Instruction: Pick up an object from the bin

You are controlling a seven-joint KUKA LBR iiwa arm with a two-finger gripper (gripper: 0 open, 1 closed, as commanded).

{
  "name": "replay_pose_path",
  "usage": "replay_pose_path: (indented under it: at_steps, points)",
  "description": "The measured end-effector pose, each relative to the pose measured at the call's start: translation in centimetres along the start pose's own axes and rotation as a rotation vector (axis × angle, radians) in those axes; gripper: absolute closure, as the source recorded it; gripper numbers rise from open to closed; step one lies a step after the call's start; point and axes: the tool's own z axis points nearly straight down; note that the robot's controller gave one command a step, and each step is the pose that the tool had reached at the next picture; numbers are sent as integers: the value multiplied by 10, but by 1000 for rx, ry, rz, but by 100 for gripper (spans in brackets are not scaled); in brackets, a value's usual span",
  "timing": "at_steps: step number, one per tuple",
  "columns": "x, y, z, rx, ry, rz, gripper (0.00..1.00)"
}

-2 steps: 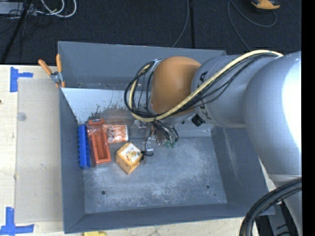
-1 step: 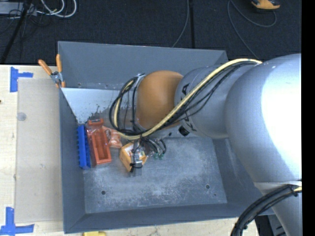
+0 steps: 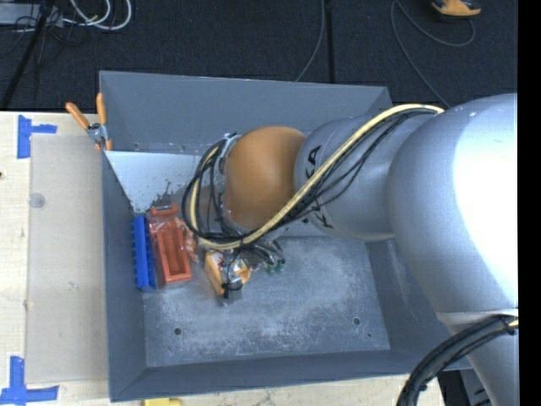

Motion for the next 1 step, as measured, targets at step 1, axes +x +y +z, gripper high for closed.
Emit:
replay_pose_path:
  at_steps: [1]
  points:
    - [0, 0, 0, 0, 0, 0, 100]
